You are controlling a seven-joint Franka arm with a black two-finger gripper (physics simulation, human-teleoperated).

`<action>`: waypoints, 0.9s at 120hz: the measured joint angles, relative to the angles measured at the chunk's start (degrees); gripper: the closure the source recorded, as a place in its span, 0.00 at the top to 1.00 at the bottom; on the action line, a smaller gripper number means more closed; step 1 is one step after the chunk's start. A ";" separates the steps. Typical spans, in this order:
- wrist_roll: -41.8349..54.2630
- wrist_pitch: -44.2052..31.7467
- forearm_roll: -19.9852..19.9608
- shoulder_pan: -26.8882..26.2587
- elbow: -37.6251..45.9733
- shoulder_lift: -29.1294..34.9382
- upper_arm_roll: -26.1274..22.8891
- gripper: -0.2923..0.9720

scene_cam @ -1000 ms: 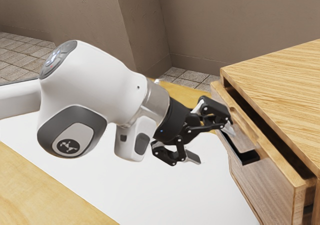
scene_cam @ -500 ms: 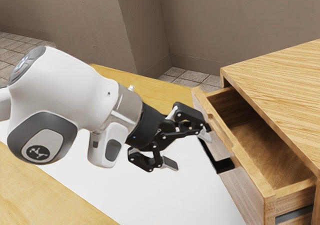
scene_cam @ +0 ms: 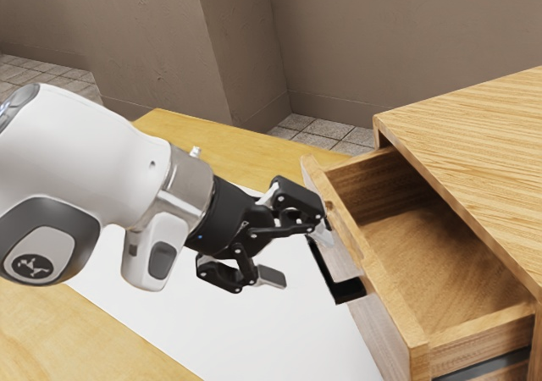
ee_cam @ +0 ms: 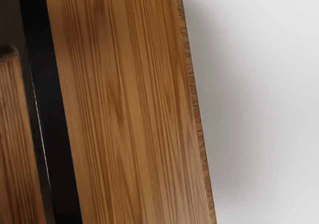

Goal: Pull the drawer handle with one arm to open the drawer

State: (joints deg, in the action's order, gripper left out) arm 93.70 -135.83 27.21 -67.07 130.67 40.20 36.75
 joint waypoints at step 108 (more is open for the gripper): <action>-0.15 1.03 0.41 7.02 4.73 3.61 -5.40 0.66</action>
State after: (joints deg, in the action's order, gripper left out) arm 93.54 -134.80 27.62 -60.05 135.40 43.81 31.35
